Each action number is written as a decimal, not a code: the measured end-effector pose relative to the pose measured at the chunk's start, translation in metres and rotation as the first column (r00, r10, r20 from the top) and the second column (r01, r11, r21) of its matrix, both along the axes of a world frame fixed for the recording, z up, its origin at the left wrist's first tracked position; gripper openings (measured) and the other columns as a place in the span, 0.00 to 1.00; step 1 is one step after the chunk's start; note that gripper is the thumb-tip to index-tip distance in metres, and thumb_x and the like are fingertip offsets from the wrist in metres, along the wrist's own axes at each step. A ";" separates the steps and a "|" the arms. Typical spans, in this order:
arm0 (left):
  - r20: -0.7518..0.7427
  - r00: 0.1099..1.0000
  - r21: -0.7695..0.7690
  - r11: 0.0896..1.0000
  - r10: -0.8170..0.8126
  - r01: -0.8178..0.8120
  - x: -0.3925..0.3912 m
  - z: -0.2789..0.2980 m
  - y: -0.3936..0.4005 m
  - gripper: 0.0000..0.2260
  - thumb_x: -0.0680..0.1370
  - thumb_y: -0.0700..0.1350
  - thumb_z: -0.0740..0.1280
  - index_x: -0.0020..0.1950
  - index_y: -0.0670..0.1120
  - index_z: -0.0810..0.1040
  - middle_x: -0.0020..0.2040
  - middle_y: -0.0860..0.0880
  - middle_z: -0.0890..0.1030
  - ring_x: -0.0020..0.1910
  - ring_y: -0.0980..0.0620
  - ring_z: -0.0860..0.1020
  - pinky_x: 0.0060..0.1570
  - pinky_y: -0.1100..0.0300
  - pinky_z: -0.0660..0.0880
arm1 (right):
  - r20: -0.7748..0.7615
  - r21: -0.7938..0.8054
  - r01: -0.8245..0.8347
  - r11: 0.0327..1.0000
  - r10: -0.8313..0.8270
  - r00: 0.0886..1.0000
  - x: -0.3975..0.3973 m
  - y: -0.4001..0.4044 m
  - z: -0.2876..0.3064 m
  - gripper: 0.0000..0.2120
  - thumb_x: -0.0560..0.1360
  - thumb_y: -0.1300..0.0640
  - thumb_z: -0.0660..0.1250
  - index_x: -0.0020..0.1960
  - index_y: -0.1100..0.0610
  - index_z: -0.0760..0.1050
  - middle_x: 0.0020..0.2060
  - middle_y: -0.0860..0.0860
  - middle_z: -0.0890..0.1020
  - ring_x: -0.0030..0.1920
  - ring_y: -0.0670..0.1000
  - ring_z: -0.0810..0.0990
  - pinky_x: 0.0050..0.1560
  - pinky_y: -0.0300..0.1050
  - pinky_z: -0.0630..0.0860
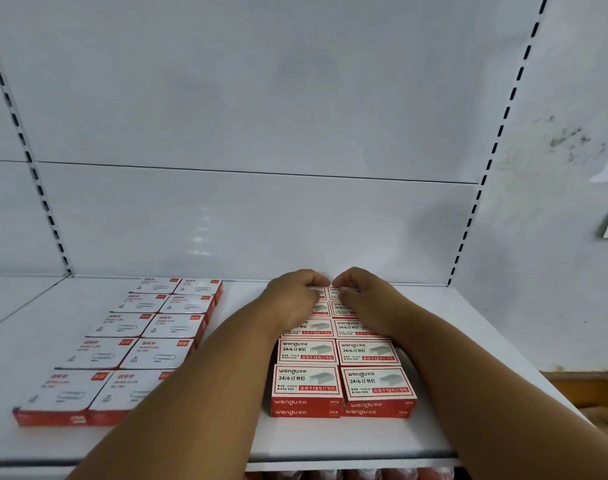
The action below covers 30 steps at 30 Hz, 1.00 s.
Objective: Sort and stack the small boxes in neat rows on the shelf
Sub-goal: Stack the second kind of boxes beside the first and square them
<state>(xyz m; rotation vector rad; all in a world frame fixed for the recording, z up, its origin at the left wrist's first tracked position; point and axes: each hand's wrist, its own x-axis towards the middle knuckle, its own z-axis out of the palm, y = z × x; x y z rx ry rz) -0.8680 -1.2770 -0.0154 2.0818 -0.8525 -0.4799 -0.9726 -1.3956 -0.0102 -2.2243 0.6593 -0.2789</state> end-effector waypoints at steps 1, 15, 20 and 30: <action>-0.008 1.000 -0.003 1.000 -0.013 0.013 0.000 0.001 0.000 0.14 0.81 0.43 0.60 0.59 0.59 0.79 0.56 0.54 0.82 0.48 0.54 0.82 0.46 0.60 0.78 | 0.001 0.000 -0.003 1.000 0.003 1.000 0.000 0.000 0.000 0.08 0.79 0.56 0.60 0.56 0.49 0.74 0.46 0.49 0.83 0.43 0.51 0.84 0.29 0.35 0.75; 0.069 0.987 -0.085 0.987 0.145 -0.139 -0.020 0.022 0.025 0.16 0.83 0.44 0.59 0.69 0.56 0.71 0.70 0.52 0.73 0.50 0.52 0.80 0.48 0.57 0.80 | 0.184 0.306 0.066 0.950 -0.128 0.975 -0.017 -0.004 -0.004 0.11 0.80 0.53 0.63 0.62 0.49 0.74 0.63 0.49 0.77 0.52 0.52 0.82 0.52 0.50 0.81; 0.192 0.975 0.058 0.990 0.112 -0.125 -0.060 0.027 0.064 0.16 0.82 0.48 0.61 0.70 0.55 0.71 0.70 0.53 0.72 0.53 0.53 0.79 0.50 0.58 0.78 | 0.148 0.230 0.083 0.970 -0.119 0.982 -0.060 0.014 0.004 0.10 0.79 0.47 0.65 0.59 0.45 0.73 0.60 0.47 0.76 0.53 0.51 0.80 0.55 0.49 0.79; 0.435 0.891 -0.072 0.992 0.127 -0.106 -0.114 -0.011 0.129 0.16 0.72 0.58 0.73 0.59 0.60 0.78 0.56 0.64 0.70 0.52 0.62 0.73 0.44 0.75 0.65 | 0.160 -0.389 0.002 0.921 0.066 0.985 -0.139 0.060 -0.018 0.17 0.66 0.37 0.74 0.52 0.40 0.77 0.52 0.39 0.72 0.49 0.40 0.75 0.46 0.28 0.70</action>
